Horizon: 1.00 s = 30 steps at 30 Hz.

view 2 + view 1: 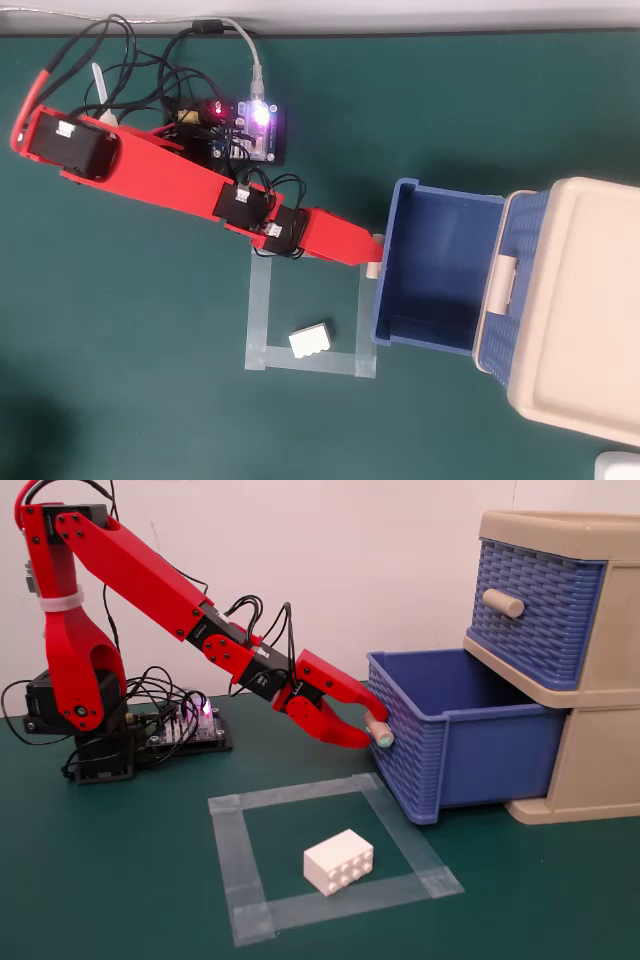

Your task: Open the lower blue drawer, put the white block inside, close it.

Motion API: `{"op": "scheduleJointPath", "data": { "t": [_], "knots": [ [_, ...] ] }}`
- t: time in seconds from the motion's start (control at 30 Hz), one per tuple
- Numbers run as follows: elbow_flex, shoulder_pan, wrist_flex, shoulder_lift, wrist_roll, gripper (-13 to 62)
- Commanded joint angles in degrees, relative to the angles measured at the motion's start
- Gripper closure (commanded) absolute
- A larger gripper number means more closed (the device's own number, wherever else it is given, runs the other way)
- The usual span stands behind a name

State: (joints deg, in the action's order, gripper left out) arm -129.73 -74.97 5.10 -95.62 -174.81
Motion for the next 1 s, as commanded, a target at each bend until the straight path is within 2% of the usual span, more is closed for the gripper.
{"op": "scheduleJointPath", "data": {
  "t": [0.0,0.07,0.13,0.23,0.37,0.57,0.7,0.97],
  "knots": [
    [0.3,-0.3,-0.3,-6.9,-4.1,14.4],
    [-0.7,0.4,-7.8,-13.5,-4.1,14.5],
    [-0.1,2.9,-25.6,-21.0,-4.0,15.0],
    [10.6,7.0,-52.5,-25.6,-3.8,15.2],
    [33.7,16.8,-79.3,-12.1,-4.2,15.4],
    [62.1,27.1,-86.7,17.7,-9.8,15.5],
    [68.6,31.6,-86.7,25.8,-11.7,15.5],
    [74.1,31.6,-84.7,33.7,-12.2,15.5]
  ]
}}
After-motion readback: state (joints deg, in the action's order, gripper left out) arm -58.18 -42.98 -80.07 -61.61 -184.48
